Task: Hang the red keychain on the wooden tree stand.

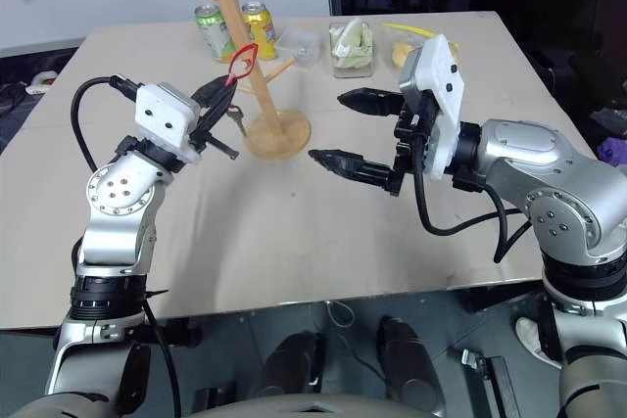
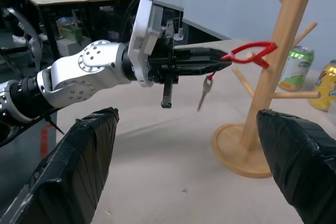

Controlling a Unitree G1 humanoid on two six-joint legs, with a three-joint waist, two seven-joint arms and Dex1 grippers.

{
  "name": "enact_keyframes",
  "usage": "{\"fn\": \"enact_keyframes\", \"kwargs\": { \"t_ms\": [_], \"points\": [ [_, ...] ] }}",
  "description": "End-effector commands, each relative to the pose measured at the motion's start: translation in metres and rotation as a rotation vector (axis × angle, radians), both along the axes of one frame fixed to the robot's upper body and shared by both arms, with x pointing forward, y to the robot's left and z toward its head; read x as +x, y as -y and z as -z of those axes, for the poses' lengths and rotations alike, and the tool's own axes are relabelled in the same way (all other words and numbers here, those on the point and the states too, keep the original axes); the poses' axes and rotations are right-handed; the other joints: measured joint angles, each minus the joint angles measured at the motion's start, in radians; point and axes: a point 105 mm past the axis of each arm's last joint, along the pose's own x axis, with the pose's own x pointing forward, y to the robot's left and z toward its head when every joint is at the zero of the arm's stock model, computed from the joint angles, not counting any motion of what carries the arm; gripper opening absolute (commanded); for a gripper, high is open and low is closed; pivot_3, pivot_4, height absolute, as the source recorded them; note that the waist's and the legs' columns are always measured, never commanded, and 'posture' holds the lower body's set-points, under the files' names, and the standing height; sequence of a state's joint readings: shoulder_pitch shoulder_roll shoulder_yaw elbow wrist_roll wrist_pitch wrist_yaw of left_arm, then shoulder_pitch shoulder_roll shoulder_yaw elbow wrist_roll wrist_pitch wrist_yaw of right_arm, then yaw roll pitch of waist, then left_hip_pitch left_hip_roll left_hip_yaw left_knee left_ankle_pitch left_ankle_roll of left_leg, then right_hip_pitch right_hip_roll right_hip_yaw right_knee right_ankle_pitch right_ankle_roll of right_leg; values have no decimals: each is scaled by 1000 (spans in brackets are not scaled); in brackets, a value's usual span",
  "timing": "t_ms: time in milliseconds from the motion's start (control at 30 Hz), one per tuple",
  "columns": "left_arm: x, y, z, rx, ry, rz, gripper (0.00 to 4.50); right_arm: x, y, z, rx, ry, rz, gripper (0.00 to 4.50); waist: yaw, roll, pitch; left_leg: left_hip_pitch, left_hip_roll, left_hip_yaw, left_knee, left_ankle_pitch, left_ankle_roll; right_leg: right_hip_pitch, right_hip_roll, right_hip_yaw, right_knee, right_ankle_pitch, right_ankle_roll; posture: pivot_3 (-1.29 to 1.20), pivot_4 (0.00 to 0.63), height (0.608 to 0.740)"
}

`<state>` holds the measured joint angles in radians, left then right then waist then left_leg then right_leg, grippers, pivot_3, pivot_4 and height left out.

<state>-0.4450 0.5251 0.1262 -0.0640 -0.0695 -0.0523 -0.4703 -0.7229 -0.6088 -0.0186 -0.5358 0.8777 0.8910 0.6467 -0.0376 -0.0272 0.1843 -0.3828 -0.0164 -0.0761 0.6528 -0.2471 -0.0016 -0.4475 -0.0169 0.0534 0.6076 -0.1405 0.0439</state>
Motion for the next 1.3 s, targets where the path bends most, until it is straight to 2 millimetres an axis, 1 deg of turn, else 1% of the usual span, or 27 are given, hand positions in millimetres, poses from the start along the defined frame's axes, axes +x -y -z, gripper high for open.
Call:
{"fn": "enact_keyframes", "kwargs": {
  "t_ms": [33, 167, 267, 467, 600, 633, 667, 733, 767, 800, 833, 867, 933, 967, 1067, 1133, 1233, 1300],
  "points": [
    [-3, 4, -13, 14, 58, 8, 66, -6, 1, -20, 43, 75, -2, 4500, 0, 0, 0, 0, 0, 0, 0, 0, 0, 0, 0, 0, 0, 0, 0, 0, 150, 740],
    [-1, 6, -8, 27, 42, 10, 66, -5, 0, -24, 51, 86, 4, 4500, 0, 0, 0, 0, 0, 0, 0, 0, 0, 0, 0, 0, 0, 0, 0, 0, 150, 740],
    [2, 4, -4, 48, 29, -11, 66, -5, -1, -24, 53, 89, 8, 4500, 0, 0, 0, 0, 0, 0, 0, 0, 0, 0, 0, 0, 0, 0, 0, 0, 150, 740],
    [9, -11, 4, 49, -6, -100, 66, -3, 1, -25, 57, 90, 21, 4500, 0, 0, 0, 0, 0, 0, 0, 0, 0, 0, 0, 0, 0, 0, 0, 0, 150, 740],
    [11, -14, 8, 85, -17, -116, 66, -3, 1, -24, 58, 89, 22, 4500, 0, 0, 0, 0, 0, 0, 0, 0, 0, 0, 0, 0, 0, 0, 0, 0, 150, 740],
    [12, -14, 9, 92, -18, -121, 366, -3, 1, -24, 58, 89, 23, 4500, 0, 0, 0, 0, 0, 0, 0, 0, 0, 0, 0, 0, 0, 0, 0, 0, 150, 740],
    [12, -15, 10, 95, -20, -123, 575, -3, 1, -24, 58, 89, 23, 4500, 0, 0, 0, 0, 0, 0, 0, 0, 0, 0, 0, 0, 0, 0, 0, 0, 150, 740],
    [12, -16, 10, 94, -22, -124, 1283, -2, 1, -24, 58, 90, 25, 4500, 0, 0, 0, 0, 0, 0, 0, 0, 0, 0, 0, 0, 0, 0, 0, 0, 150, 740],
    [12, -17, 10, 94, -22, -125, 1775, -2, 1, -24, 59, 91, 26, 4500, 0, 0, 0, 0, 0, 0, 0, 0, 0, 0, 0, 0, 0, 0, 0, 0, 150, 740],
    [12, -17, 10, 94, -23, -126, 2148, -2, 1, -25, 62, 94, 27, 4500, 0, 0, 0, 0, 0, 0, 0, 0, 0, 0, 0, 0, 0, 0, 0, 0, 150, 740],
    [12, -18, 10, 94, -23, -127, 2733, -2, 1, -26, 63, 96, 27, 4500, 0, 0, 0, 0, 0, 0, 0, 0, 0, 0, 0, 0, 0, 0, 0, 0, 150, 740],
    [12, -20, 10, 93, -27, -129, 3164, -2, 1, -28, 72, 100, 27, 4500, 0, 0, 0, 0, 0, 0, 0, 0, 0, 0, 0, 0, 0, 0, 0, 0, 150, 740],
    [11, -25, 12, 90, -48, -131, 4203, -2, 1, -32, 85, 110, 26, 4500, -3, 0, 0, 0, 0, 0, 0, 0, 0, 0, 0, 0, 0, 0, 0, 0, 150, 740],
    [10, -28, 13, 91, -56, -131, 4393, -1, 1, -33, 90, 113, 26, 4500, -3, 0, 0, 0, 0, 0, 0, 0, 0, 0, 0, 0, 0, 0, 0, 0, 150, 740],
    [9, -37, 14, 77, -93, -129, 4393, -1, 0, -36, 108, 118, 21, 4500, -3, 0, 0, 0, 0, 0, 0, 0, 0, 0, 0, 0, 0, 0, 0, 0, 150, 740],
    [8, -44, 13, 34, -139, -119, 4393, -1, 0, -38, 118, 128, 22, 4500, -3, 0, 0, 0, 1, 0, 0, 0, 0, 0, 0, 0, 0, 0, 0, 0, 150, 740],
    [6, -48, 14, -57, -271, -60, 4393, 1, 1, -39, 125, 163, 46, 4500, -3, 0, 0, 0, 1, 0, 0, 0, 0, 0, 0, 0, 0, 0, 0, 0, 150, 740],
    [4, -47, 17, -59, -370, -18, 4393, 5, 5, -32, 100, 165, 65, 4500, -3, 0, 0, 0, 1, 0, 0, 0, 0, 0, 0, -1, 0, 0, 0, 0, 150, 740]
  ]
}}
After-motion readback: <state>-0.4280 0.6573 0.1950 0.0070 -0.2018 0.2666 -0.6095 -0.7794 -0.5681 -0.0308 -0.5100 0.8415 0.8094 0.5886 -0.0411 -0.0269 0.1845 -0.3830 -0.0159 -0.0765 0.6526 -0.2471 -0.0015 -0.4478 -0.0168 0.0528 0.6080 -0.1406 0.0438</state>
